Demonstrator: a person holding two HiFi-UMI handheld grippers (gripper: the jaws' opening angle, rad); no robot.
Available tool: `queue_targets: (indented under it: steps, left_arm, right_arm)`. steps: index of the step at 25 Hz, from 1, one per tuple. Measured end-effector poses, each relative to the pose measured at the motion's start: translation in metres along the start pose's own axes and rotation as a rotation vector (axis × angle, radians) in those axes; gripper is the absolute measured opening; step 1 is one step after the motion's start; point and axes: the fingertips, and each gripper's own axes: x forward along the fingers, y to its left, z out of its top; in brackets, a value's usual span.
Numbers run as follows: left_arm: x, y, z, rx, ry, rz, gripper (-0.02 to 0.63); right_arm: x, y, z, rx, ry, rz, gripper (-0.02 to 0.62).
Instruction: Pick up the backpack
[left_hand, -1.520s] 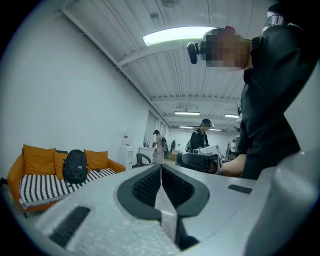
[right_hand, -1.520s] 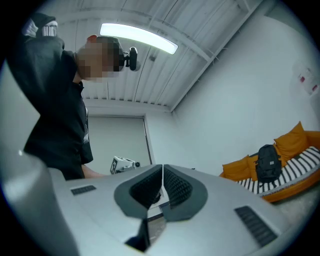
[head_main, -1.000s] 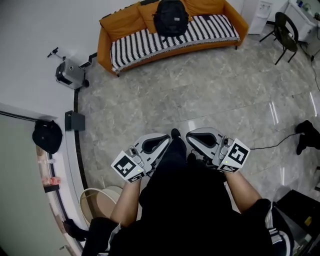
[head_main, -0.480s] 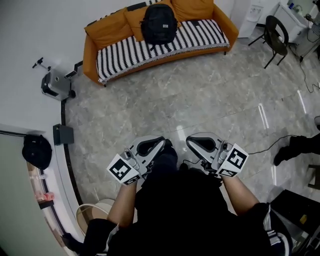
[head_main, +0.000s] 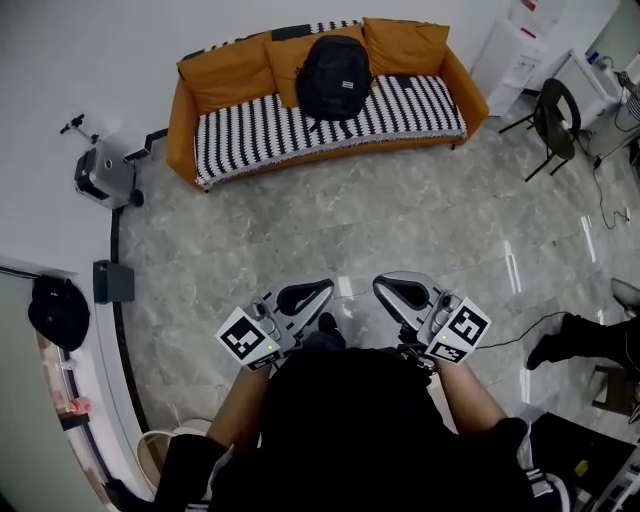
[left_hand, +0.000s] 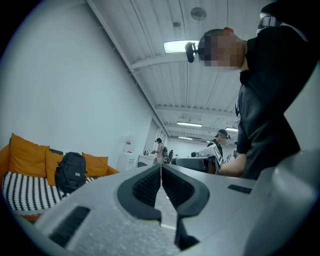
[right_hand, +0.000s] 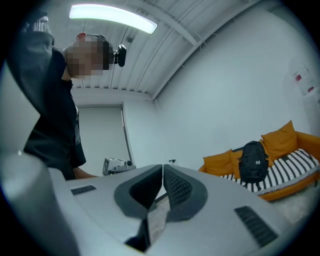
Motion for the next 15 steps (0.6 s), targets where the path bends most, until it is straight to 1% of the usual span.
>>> queue_targets:
  steps: [4,10,15]
  left_arm:
    - [0.007,0.027,0.001,-0.026,0.000,-0.025,0.023]
    - [0.027,0.057,-0.001,-0.051,-0.017,-0.044,0.023]
    - [0.042,0.080,-0.005,-0.039,0.001,-0.041,0.023]
  right_arm:
    - [0.017,-0.018,0.011,-0.023,-0.008,-0.023,0.028]
    - [0.020,-0.051,0.019,-0.008,-0.010,-0.060,0.028]
    - [0.026,-0.080,0.028,0.009,-0.017,-0.058,0.028]
